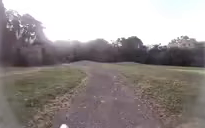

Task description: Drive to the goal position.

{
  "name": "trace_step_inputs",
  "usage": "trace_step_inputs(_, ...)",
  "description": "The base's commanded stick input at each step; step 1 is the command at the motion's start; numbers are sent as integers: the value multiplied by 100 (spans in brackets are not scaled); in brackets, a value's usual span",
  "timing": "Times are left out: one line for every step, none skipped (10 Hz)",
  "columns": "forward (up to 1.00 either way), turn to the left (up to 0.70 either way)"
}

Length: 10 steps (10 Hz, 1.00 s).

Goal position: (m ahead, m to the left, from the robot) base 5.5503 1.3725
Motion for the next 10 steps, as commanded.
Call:
trace_step_inputs(50,50)
trace_step_inputs(50,50)
trace_step_inputs(50,50)
trace_step_inputs(50,32)
trace_step_inputs(50,1)
trace_step_inputs(50,0)
trace_step_inputs(50,0)
trace_step_inputs(50,0)
trace_step_inputs(50,0)
trace_step_inputs(50,0)
